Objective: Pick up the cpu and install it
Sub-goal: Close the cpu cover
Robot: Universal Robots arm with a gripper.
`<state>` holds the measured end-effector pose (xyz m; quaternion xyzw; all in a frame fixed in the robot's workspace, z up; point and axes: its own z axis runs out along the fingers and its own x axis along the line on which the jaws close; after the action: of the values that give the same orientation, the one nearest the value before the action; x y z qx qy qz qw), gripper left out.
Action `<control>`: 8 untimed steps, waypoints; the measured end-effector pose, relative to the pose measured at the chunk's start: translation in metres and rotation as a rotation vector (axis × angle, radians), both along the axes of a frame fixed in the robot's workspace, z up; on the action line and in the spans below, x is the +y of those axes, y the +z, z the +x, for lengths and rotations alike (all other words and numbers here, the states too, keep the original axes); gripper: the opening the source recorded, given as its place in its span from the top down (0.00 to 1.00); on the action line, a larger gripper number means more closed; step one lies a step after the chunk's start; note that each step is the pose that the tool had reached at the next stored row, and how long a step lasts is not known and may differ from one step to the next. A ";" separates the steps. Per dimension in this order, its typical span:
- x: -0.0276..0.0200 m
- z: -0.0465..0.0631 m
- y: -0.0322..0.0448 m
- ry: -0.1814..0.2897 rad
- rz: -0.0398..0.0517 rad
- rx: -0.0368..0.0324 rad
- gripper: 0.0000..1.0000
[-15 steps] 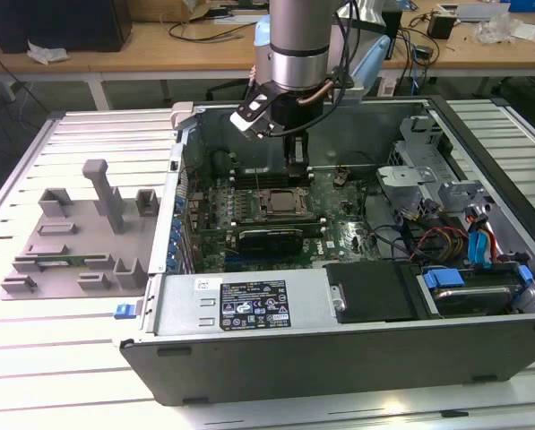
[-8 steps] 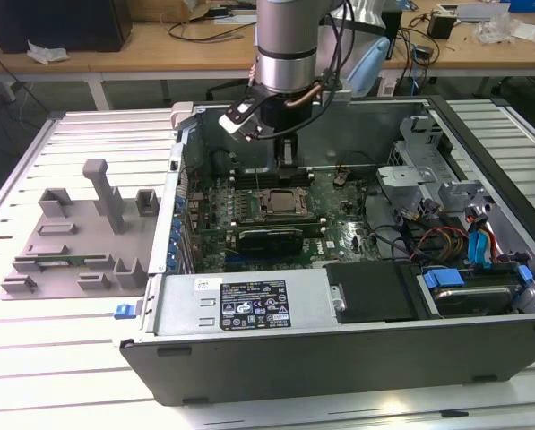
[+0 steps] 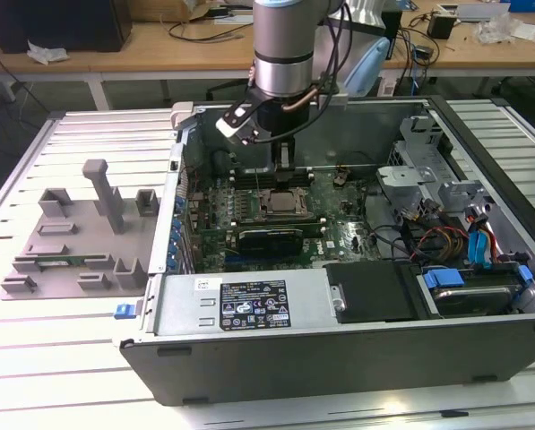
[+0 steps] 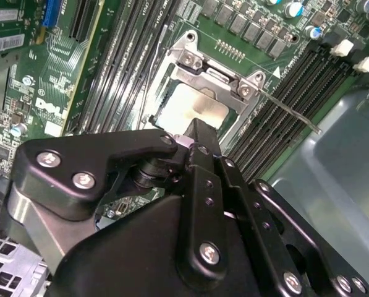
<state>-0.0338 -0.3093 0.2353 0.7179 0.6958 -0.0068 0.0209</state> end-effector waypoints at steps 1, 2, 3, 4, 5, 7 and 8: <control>-0.0007 0.000 -0.0005 0.000 0.0000 0.0000 0.89; -0.0009 -0.001 -0.0009 0.000 0.0002 -0.0002 0.89; -0.0010 -0.001 -0.0008 0.000 0.0001 -0.0001 0.89; -0.0010 -0.001 -0.0008 0.000 0.0000 0.0000 0.89; -0.0010 -0.001 -0.0008 0.000 -0.0002 0.0000 0.89; -0.0011 -0.001 -0.0008 0.001 -0.0001 0.0000 0.89; -0.0011 -0.001 -0.0008 0.007 -0.0001 0.0000 0.89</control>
<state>-0.0343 -0.3103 0.2345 0.7154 0.6984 -0.0067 0.0210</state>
